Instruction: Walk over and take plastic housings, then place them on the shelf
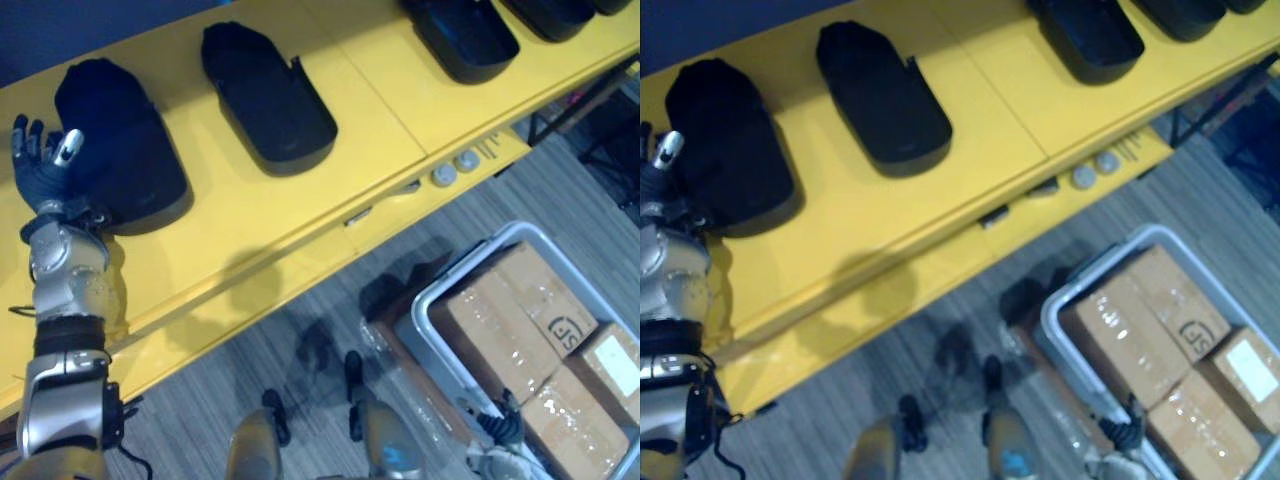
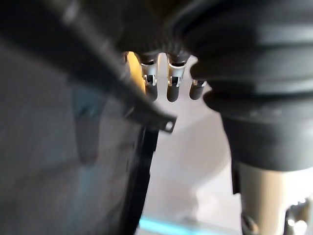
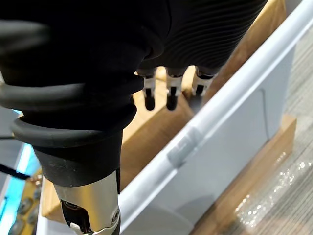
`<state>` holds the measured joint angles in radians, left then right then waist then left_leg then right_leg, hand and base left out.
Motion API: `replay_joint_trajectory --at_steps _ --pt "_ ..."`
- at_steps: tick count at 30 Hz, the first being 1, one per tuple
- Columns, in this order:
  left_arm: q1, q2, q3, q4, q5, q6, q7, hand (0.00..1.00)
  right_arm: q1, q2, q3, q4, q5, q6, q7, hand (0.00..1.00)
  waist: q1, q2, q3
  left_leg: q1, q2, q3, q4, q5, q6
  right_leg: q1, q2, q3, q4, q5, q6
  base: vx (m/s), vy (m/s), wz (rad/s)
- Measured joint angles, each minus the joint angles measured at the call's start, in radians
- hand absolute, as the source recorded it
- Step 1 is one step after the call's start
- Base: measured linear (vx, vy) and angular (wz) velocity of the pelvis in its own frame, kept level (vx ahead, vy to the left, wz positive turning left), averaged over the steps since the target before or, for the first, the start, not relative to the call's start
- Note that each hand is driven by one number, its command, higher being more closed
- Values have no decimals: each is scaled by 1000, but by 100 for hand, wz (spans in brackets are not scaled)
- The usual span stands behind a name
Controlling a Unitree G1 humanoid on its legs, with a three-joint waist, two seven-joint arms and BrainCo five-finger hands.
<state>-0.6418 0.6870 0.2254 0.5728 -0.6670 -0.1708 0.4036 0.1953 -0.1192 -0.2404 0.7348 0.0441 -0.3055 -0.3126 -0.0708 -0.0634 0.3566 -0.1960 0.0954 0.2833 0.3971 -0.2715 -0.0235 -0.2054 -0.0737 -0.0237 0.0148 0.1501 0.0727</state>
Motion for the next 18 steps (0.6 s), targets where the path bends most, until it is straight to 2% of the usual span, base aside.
replay_joint_trajectory --at_steps 1,3,4,5,7,9,11,13,14,15,16,18 --pt "0 -5 11 0 26 0 78 0 4 3 4 0 0 0 -8 0 2 3 -1 0 0 -1 0 0 0 0 0 0 0 0 0 0 0 0" --pt "0 -22 46 0 79 -1 169 0 12 6 9 0 0 0 -18 0 3 9 -5 0 -1 -2 -1 0 0 1 0 -1 0 -1 0 8 2 2" --pt "3 -41 83 0 126 -2 249 0 24 9 10 -1 0 0 -19 0 5 19 -10 3 -2 -5 -3 0 0 4 -1 -4 0 -2 -2 25 5 5" --pt "5 -43 90 -1 142 -2 279 0 29 12 10 -1 0 0 -21 0 5 23 -13 5 -2 -7 -4 0 0 7 -1 -6 -1 -3 -2 39 7 10" --pt "30 -58 138 -51 222 -2 381 0 42 23 10 -1 0 0 -39 0 5 35 -19 25 -4 -13 -15 1 0 32 -2 -11 -13 -5 -1 33 2 7" --pt "80 -77 165 -138 295 -3 443 0 60 31 11 -2 0 -1 -40 0 5 46 -53 31 -8 -20 -33 4 0 40 -4 -21 -23 -7 -2 59 -1 9" --pt "144 -88 173 -255 344 -3 475 0 81 40 24 -3 0 -2 -51 0 8 52 -74 64 -19 -29 -65 16 -1 76 -10 -35 -45 -8 -2 87 -11 19" --pt "238 -128 216 -420 404 -4 488 0 106 48 43 -10 0 -1 -65 0 18 61 -124 77 -22 -31 -95 20 -4 87 -11 -42 -63 -10 -2 105 -16 13" --pt "299 -164 226 -526 443 -5 483 0 116 53 47 -12 0 0 -75 0 28 74 -146 93 -22 -38 -108 22 -6 103 -12 -55 -68 -16 -6 131 -5 23" --pt "369 -198 226 -626 479 -9 466 0 120 55 47 -12 1 1 -82 0 31 86 -162 111 -27 -52 -119 24 -7 128 -15 -65 -75 -23 -1 148 -3 33" --pt "442 -237 225 -729 491 -23 417 0 122 55 47 -12 1 2 -83 0 38 96 -181 128 -32 -62 -132 26 -9 147 -16 -82 -81 -26 -3 111 1 30" --pt "515 -282 214 -839 524 -46 360 0 122 55 47 -11 1 2 -83 0 58 103 -201 146 -37 -71 -152 33 -11 169 -18 -91 -94 -27 -5 90 -8 28"
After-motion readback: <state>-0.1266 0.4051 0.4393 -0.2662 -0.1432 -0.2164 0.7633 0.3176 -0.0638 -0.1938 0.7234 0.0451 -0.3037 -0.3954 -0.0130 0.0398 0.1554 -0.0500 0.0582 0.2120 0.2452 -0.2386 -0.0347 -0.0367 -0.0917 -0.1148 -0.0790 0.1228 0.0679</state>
